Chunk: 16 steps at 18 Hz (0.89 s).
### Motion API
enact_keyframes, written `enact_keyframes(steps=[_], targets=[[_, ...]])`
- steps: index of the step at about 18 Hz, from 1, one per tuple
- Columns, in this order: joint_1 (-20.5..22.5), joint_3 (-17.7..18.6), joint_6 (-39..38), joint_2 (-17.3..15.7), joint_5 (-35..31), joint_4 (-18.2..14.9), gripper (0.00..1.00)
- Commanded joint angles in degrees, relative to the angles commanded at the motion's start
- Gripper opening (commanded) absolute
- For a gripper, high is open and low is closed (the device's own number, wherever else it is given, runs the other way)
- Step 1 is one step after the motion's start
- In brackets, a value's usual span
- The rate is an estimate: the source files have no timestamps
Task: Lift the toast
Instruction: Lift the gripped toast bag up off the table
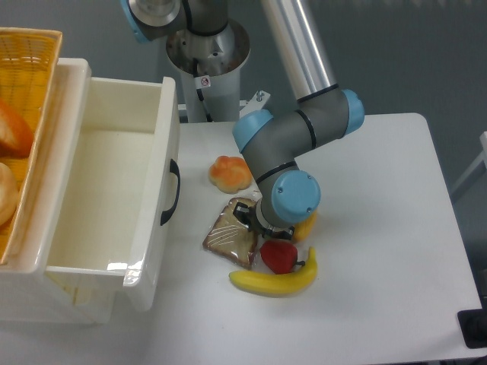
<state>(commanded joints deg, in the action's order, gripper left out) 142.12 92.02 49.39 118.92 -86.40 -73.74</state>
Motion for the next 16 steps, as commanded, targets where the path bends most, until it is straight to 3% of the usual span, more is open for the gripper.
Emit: enact_keyframes(steps=[6, 16], targets=[[-0.09, -1.67, 0.00, -2.64, 0.00, -1.93, 0.13], [0.26, -3.96, 0.26, -7.38, -0.09, -1.76, 0.13]])
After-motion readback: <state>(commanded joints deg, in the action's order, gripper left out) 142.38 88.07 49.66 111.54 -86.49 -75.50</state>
